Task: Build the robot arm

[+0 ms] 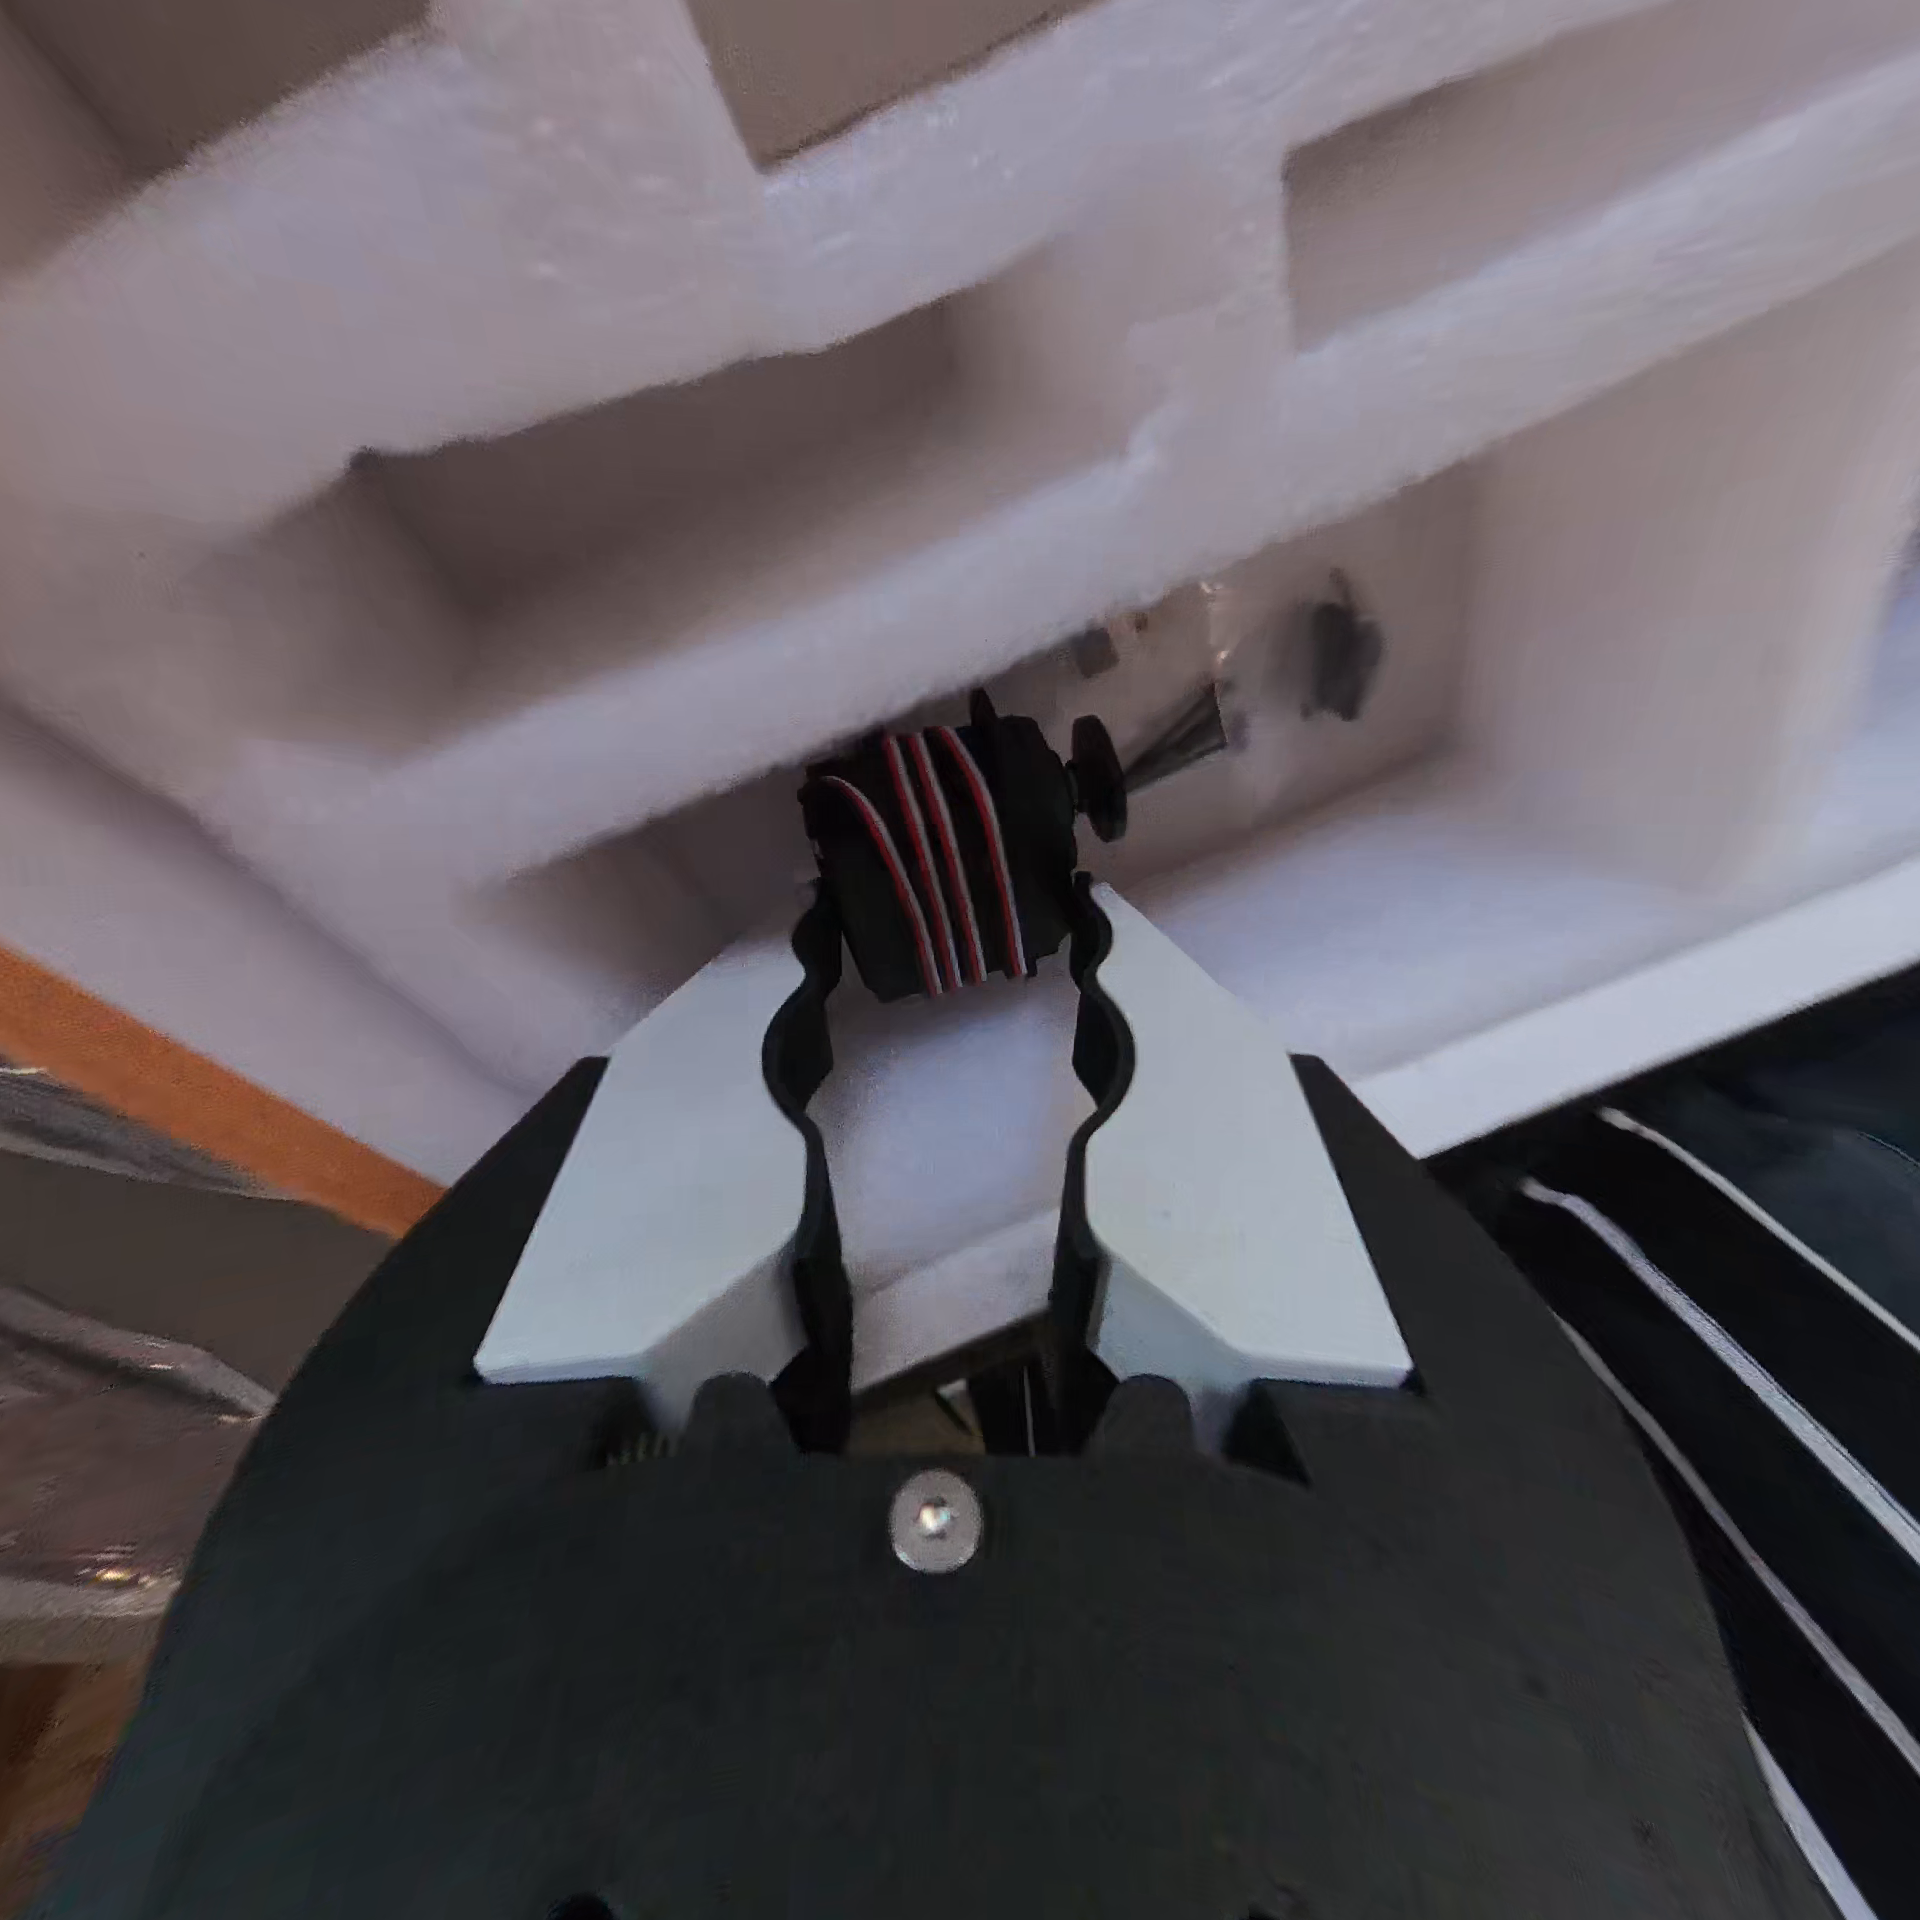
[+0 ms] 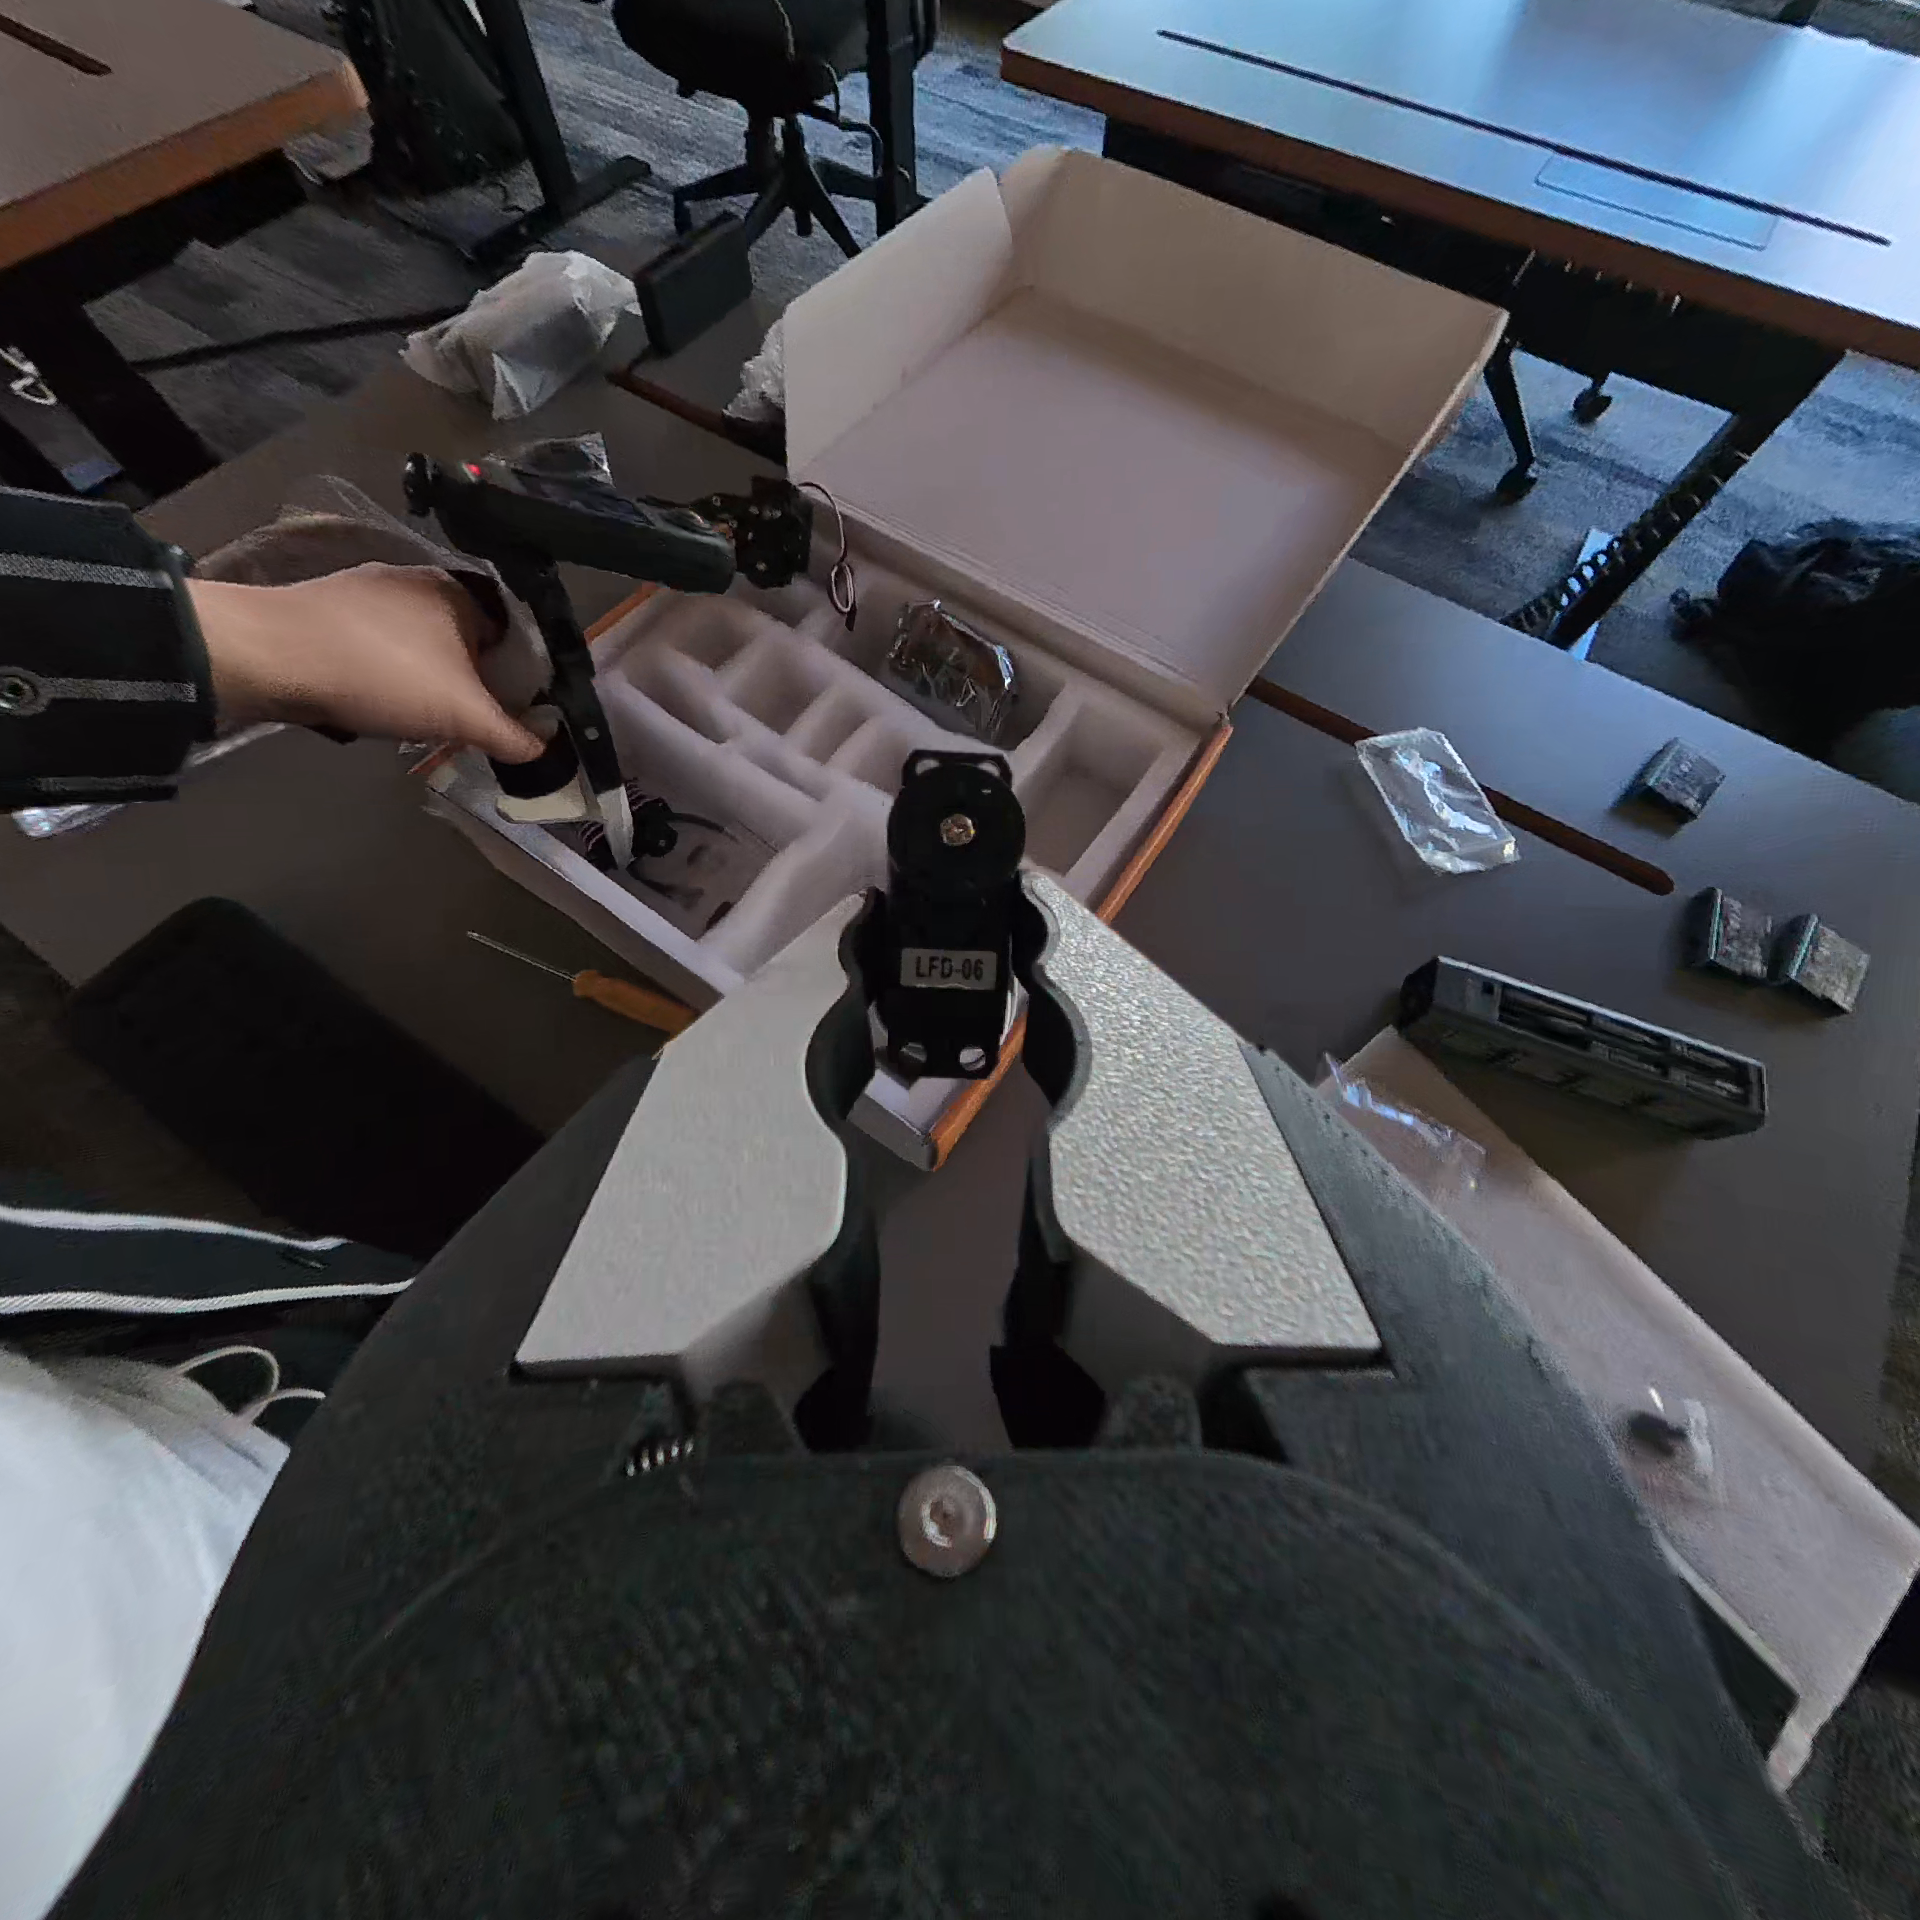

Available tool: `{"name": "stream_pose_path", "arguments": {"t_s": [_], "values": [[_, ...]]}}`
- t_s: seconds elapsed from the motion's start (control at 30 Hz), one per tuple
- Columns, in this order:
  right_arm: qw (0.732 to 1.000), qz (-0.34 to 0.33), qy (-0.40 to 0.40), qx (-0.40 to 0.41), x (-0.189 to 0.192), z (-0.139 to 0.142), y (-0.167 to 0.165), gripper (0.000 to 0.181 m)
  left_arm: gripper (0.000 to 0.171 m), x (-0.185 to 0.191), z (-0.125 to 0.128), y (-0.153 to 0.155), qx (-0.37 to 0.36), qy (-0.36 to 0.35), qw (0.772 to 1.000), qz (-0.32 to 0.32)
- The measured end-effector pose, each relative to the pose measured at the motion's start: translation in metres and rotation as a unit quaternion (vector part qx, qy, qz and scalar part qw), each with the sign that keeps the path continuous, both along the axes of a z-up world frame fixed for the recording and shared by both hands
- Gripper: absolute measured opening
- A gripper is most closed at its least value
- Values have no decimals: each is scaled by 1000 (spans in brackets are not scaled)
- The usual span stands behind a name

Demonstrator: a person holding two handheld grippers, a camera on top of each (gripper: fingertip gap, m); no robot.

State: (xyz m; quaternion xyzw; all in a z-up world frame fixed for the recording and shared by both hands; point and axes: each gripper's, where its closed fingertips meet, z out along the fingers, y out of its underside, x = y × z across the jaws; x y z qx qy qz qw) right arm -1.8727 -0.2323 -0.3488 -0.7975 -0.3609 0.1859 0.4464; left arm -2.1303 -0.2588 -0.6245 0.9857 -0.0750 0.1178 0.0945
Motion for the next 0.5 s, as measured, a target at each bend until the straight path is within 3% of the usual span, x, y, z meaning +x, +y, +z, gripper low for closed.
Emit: {"name": "stream_pose_path", "arguments": {"t_s": [0.17,0.3,0.4,0.5], "values": [[998,-54,-33,-9,29,-5,-18,24,46,1,-6,1,-11,18,1000,-8],[993,-105,-58,11,78,10,-26,24,61,10,14,10,39,-27,998,27],[984,-159,-67,54,133,44,-21,23,65,3,45,19,101,-29,994,43],[972,-214,-1,99,197,108,-21,23,63,15,99,44,211,-61,974,50]]}}
